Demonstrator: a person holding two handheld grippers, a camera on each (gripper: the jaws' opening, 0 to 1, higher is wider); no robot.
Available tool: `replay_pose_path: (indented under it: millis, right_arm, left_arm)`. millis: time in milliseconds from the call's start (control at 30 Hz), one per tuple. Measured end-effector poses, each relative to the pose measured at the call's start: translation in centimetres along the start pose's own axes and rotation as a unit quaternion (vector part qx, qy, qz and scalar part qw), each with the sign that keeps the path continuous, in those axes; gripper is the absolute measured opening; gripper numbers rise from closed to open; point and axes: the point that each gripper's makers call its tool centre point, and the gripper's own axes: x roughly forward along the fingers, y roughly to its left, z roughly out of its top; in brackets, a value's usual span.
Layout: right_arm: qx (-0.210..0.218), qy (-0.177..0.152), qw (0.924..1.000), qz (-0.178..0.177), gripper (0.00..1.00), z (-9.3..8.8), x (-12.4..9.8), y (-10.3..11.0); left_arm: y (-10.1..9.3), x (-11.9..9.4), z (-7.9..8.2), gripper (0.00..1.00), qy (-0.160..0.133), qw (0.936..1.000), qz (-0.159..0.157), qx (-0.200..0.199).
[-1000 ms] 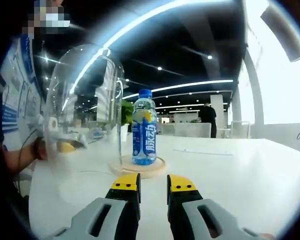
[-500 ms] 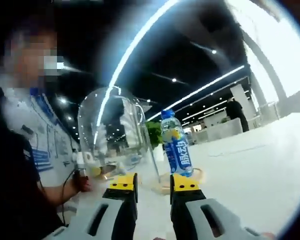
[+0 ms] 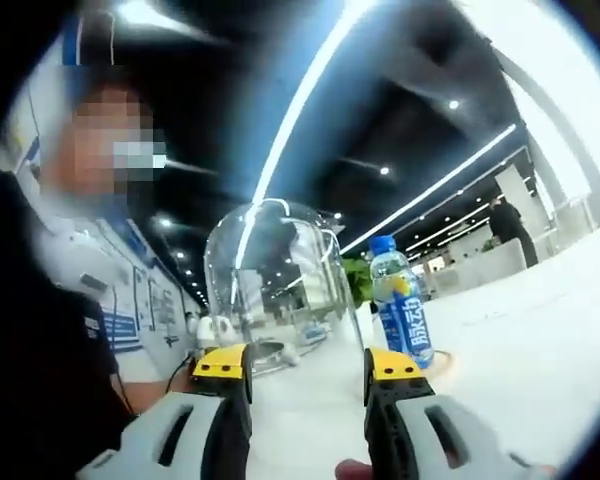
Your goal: Open the cover put in the Mizone put the cover back on
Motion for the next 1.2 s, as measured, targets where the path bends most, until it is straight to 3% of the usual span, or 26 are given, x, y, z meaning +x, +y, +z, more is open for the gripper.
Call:
replay_pose_path:
  millis: [167,300,467,600,800,933,1200]
  right_arm:
    - [-0.002,0.014,0.9990,0.042,0.49,0.2,1.3,1.1]
    - [-0.013,0.031,0.9980,0.053,0.52,-0.1,2.1,1.1]
    - [-0.031,0.051,0.9964,0.060,0.52,-0.4,2.5,0.9]
    - [-0.044,0.074,0.9931,0.080,0.53,-0.8,2.9,1.3]
    - [-0.056,0.092,0.9900,0.091,0.58,-0.8,3.9,1.2]
    - [-0.054,0.102,0.9883,0.100,0.62,-0.8,4.5,1.0]
    - [-0.058,0.130,0.9828,0.117,0.73,-1.5,6.2,1.3]
  left_arm:
    - [0.3,0.8,0.2,0.57,0.011,0.9999,-0.012,0.003]
    - [0.5,1.3,0.6,0.64,0.006,0.9998,-0.016,0.011]
    - [-0.2,1.8,0.9,0.62,0.020,0.9989,-0.037,0.022]
    - [-0.3,2.5,0.4,0.52,0.044,0.9976,-0.041,0.035]
    - [-0.6,3.4,0.5,0.55,0.057,0.9956,-0.070,0.025]
    - [-1.1,4.2,0.1,0.56,0.067,0.9936,-0.078,0.047]
    - [-0.9,4.7,0.1,0.58,0.083,0.9905,-0.096,0.052]
